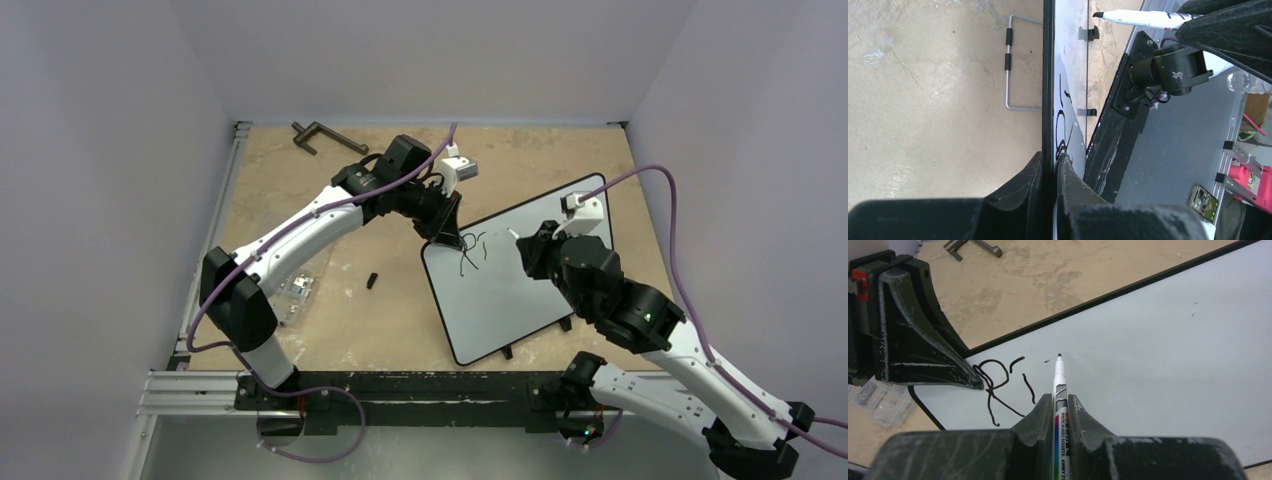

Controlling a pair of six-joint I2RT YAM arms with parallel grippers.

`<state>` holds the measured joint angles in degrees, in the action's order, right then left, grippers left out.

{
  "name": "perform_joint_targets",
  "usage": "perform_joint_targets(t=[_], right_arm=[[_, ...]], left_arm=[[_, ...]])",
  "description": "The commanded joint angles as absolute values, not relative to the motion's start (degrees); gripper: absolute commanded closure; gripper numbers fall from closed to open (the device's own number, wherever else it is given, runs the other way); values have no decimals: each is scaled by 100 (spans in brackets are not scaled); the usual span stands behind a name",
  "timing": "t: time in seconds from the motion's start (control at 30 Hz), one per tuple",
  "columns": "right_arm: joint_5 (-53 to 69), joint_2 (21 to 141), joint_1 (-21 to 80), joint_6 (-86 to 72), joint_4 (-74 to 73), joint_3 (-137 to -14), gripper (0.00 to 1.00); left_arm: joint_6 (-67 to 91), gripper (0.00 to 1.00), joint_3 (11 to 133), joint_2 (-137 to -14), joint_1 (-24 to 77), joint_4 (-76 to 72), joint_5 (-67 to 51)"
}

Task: Write a sentence on the whiteboard

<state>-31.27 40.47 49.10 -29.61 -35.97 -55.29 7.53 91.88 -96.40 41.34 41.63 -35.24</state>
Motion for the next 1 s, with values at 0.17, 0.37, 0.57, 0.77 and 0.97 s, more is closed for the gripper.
perform_joint_targets(t=[0.17, 0.37, 0.57, 0.77, 0.97], right_arm=[[-3514, 4102, 4896, -2931, -3550, -5555, 100], [-3464, 4286, 4896, -2846, -3373, -5572, 100], [-3424, 4418, 4896, -2801, -3231, -5547, 100], [-3258, 4509, 4900, -2768, -3075, -5474, 100], [-3049, 4467, 4896, -2807, -2996, -5353, 100]], left_arm=[[414, 100, 9123, -9363, 4099, 3838, -2824], [418, 100, 9123, -9361, 4096, 3839, -2839], [422, 100, 9123, -9360, 4096, 3840, -2856], [422, 100, 9125, -9357, 4099, 3836, -2865], [422, 100, 9132, -9364, 4098, 3836, -2865]])
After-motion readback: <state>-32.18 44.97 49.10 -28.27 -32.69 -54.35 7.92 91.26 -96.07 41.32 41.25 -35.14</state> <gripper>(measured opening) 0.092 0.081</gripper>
